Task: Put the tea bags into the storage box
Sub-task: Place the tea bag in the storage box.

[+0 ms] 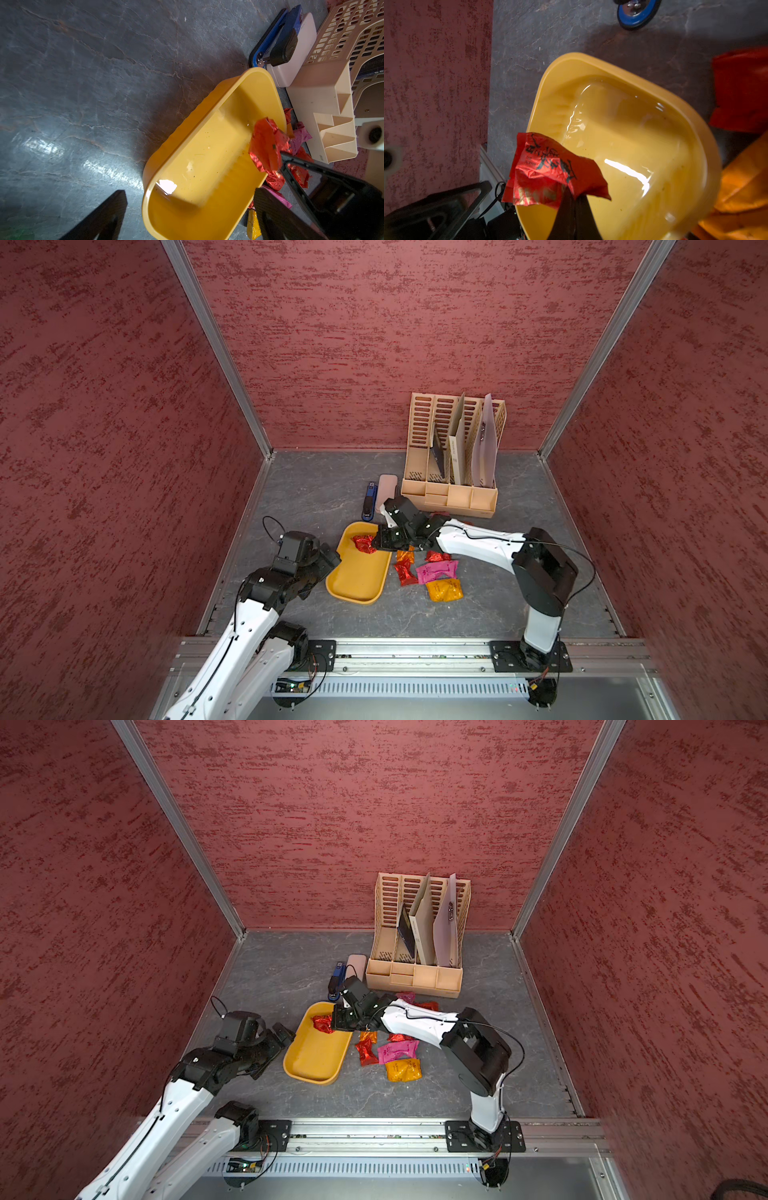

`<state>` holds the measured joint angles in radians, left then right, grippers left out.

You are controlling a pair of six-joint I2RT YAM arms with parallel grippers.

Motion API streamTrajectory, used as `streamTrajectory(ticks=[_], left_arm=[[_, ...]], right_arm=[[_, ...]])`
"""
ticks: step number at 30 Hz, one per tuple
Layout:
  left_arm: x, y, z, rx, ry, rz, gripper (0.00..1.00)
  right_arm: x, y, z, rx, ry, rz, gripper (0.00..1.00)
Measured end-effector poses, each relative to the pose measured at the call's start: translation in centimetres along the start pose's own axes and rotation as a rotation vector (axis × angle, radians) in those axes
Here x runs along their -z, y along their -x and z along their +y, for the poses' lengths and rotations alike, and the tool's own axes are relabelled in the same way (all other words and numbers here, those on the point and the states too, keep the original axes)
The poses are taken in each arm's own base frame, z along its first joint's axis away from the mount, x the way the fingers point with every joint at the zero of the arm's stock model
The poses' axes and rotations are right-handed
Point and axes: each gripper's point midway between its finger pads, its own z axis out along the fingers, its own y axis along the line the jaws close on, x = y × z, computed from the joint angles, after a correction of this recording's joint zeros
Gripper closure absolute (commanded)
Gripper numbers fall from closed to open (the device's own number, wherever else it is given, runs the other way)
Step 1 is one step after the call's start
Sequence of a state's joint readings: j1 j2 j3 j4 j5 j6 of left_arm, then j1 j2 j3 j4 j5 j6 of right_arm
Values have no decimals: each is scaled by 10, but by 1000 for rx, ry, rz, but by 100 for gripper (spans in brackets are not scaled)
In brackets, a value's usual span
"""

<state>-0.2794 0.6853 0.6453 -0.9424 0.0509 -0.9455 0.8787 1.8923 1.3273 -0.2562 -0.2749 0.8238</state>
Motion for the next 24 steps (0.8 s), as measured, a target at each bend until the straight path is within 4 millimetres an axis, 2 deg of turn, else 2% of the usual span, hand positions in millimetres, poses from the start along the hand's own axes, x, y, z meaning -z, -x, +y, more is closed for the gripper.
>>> streamTrajectory(ticks=[2,5,7,9,11,13,18,21,24], left_arm=[[2,-1,2,1,4,2,0],[2,-3,4,1,12,7,0],[1,-3,4,3,14,10,0],[0,-3,4,5,16,15,0],[-1,-4,4,6,20,22,0],[-4,-4,2,6,21,28,0],[-18,-2,-9,6,22,61,0],[-27,1,-22,-6,21,86,0],[-33,4,-42,-38,11,103,0]], right_arm=[[-9,4,-4,-9,-23,-13,95],[-21,11,-7,-14,-46,-23,63],[-24,15,-5,-1,-45,-27,50],[-21,16,-3,19,-46,-31,42],[-11,18,-1,41,-57,-41,42],[7,23,5,73,-62,-64,41],[70,29,18,159,-53,-135,40],[95,26,6,179,-91,-141,40],[105,9,-24,178,-181,-92,40]])
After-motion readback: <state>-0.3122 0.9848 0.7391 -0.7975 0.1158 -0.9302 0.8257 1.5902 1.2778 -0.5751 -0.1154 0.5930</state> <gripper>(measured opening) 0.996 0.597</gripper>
